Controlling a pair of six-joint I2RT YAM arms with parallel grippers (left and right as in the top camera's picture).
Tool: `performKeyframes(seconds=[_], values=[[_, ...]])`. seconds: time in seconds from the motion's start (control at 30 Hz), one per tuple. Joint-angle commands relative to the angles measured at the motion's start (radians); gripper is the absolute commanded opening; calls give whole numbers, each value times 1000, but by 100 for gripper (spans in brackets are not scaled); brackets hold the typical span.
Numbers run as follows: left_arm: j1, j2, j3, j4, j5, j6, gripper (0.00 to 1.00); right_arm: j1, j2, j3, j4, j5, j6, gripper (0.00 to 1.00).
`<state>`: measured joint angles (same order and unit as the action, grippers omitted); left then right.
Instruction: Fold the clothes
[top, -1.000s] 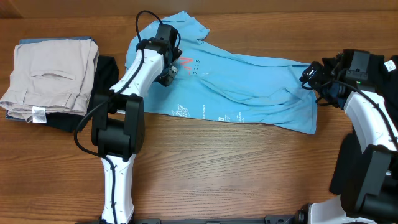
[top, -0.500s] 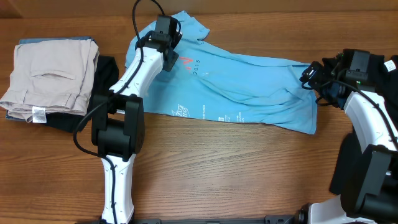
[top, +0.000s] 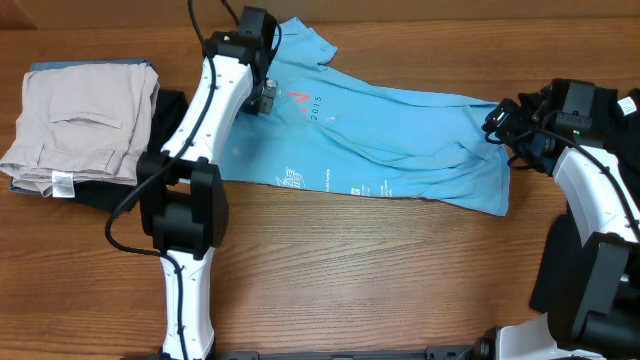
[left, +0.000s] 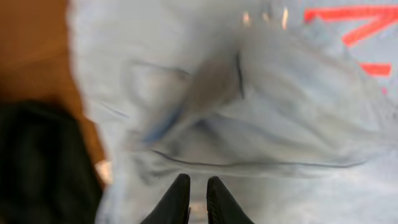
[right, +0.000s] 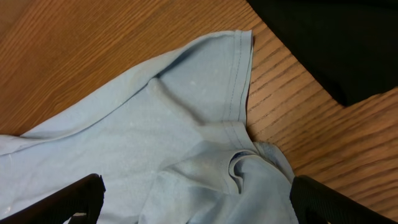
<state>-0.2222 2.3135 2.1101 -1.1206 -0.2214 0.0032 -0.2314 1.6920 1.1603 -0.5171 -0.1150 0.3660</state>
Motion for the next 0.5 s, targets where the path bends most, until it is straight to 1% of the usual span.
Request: performKeyframes(seconds=[0.0,0.07,0.17,0.27,0.33,0.47], values=[[42,21,-87,19,111,-80,11,0,-16,19,3,10,0,100],[60,21,-97,30,111,-82,10,0,-16,19,3,10,0,100],[89,21,-111,88,144,-87,9,0,-16,19,2,10,0,100],[111,21,-112,131,145,-99,9,0,-16,19,2,10,0,100],[122,21,-112,153,146,-126,8,0,-16,19,2,10,0,100],[140,21,-112,159,242,-135,7,0,-16,19,2,10,0,100]])
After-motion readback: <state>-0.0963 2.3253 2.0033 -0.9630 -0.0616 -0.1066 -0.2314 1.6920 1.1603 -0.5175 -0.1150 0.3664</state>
